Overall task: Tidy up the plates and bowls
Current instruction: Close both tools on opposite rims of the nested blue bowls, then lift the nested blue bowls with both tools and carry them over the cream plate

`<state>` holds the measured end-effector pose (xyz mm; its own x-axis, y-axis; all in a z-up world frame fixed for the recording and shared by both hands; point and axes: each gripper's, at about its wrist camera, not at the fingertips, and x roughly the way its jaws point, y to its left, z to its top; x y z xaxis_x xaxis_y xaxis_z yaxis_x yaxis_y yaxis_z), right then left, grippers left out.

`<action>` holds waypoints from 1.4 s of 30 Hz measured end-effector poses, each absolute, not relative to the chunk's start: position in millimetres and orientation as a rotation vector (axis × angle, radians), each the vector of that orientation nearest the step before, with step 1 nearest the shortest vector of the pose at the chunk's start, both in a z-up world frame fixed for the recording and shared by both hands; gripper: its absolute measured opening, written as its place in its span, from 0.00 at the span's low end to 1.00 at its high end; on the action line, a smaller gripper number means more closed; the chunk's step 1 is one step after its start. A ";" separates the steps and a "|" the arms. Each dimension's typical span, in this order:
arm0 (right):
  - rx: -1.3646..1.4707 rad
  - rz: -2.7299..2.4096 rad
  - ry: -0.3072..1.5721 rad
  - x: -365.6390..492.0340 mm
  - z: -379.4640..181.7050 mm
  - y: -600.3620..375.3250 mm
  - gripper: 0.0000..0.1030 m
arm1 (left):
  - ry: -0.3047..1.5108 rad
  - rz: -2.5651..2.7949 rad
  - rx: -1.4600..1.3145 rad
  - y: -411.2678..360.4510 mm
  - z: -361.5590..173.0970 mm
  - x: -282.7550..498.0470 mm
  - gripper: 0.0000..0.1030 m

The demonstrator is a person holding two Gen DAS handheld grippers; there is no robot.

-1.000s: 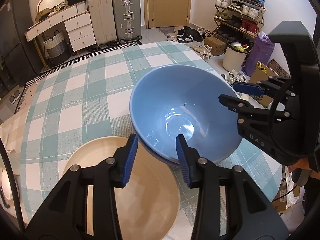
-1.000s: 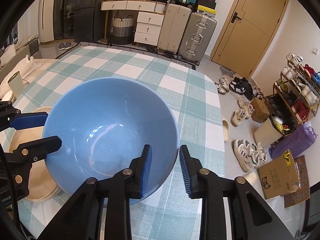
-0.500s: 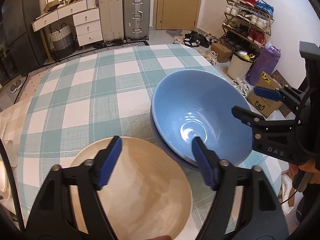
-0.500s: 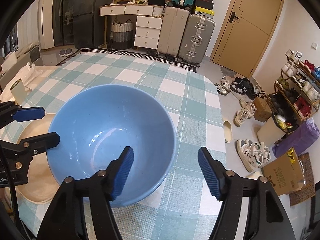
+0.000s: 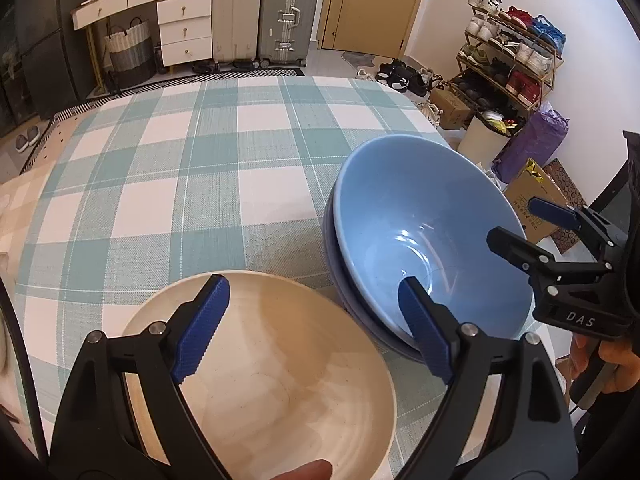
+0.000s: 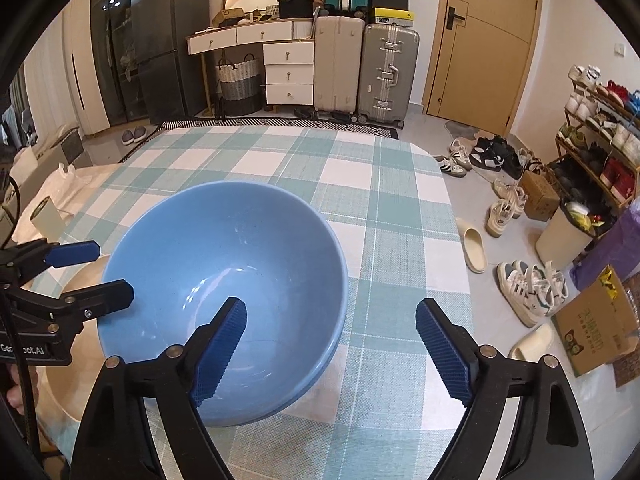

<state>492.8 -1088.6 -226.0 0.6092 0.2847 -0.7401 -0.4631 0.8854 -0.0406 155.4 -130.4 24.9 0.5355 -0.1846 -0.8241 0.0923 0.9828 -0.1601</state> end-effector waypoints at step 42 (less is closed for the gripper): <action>-0.077 0.551 0.912 510.7 -256.9 -1094.9 0.29 | 1.036 -0.285 -0.127 -154.7 3.7 178.5 0.33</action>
<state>510.7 -1094.9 -256.9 0.4847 0.4200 -0.7673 -0.4837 0.8595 0.1649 178.5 -154.7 3.7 0.4771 -0.2917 -0.8290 0.1727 0.9560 -0.2371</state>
